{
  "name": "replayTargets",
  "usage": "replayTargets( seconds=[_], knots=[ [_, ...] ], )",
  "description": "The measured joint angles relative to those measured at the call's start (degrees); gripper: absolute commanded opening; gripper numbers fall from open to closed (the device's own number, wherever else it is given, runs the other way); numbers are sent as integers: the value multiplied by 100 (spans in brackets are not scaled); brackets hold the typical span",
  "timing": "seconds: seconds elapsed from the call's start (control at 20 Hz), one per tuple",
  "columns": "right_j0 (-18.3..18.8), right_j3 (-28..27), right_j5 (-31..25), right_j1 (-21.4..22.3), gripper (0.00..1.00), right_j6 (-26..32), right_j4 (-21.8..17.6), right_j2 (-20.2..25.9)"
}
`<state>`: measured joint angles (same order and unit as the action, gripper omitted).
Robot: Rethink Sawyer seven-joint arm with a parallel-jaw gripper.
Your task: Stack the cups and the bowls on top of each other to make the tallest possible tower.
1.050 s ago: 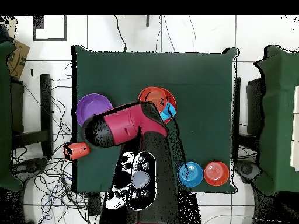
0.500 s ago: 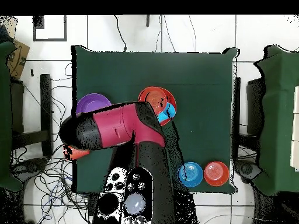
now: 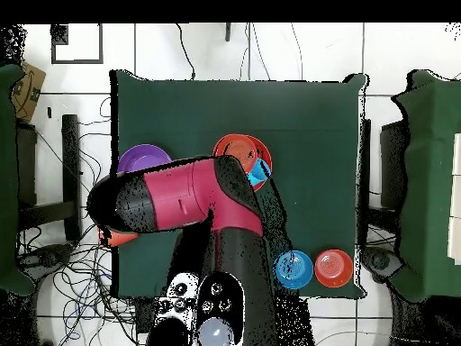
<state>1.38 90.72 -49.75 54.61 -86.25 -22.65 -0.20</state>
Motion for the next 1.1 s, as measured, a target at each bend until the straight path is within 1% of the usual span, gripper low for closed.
replayTargets(
  seconds=[0.2,0.6,0.7,0.75,0.85,0.9,1.1],
  knots=[
    [115,0,-1,97,100,0,53,10],
    [218,2,-1,153,100,0,144,30],
    [258,13,-1,154,100,0,235,68],
    [321,42,26,153,100,0,398,133],
    [350,61,46,154,100,0,478,163],
    [389,102,99,154,100,0,619,208],
    [414,204,276,184,100,0,759,264]
  ],
)
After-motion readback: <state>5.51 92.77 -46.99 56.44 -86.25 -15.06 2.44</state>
